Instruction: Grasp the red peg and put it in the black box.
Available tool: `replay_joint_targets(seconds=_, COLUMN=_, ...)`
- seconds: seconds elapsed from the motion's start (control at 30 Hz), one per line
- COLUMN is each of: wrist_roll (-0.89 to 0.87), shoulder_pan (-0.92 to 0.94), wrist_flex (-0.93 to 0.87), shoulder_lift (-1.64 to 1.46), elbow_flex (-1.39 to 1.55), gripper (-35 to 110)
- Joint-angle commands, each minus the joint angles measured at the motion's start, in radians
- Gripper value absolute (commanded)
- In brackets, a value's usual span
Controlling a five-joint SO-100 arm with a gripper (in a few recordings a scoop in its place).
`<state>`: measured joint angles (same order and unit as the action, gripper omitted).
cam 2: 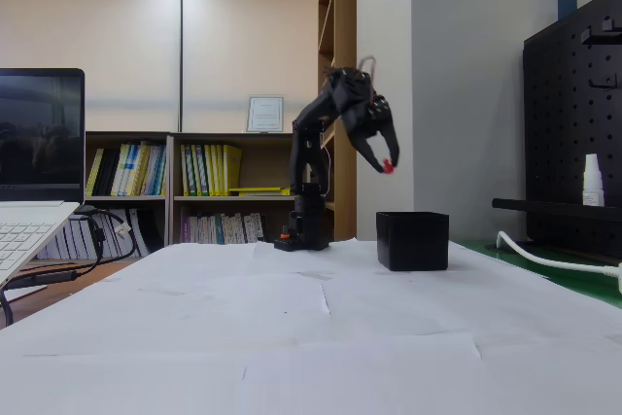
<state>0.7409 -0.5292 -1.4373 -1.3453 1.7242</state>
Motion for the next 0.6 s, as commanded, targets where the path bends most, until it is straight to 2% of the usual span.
replay_joint_targets(seconds=0.0, wrist_roll=-0.025, shoulder_pan=-0.110, wrist_flex=0.000, shoulder_lift=0.114, elbow_flex=-0.103, gripper=0)
replay_joint_targets(seconds=0.23, wrist_roll=-0.077, shoulder_pan=-0.195, wrist_flex=0.018, shoulder_lift=0.150, elbow_flex=-0.215, gripper=0)
replay_joint_targets(seconds=0.57, wrist_roll=-0.069, shoulder_pan=-0.163, wrist_flex=0.071, shoulder_lift=0.147, elbow_flex=-0.264, gripper=0)
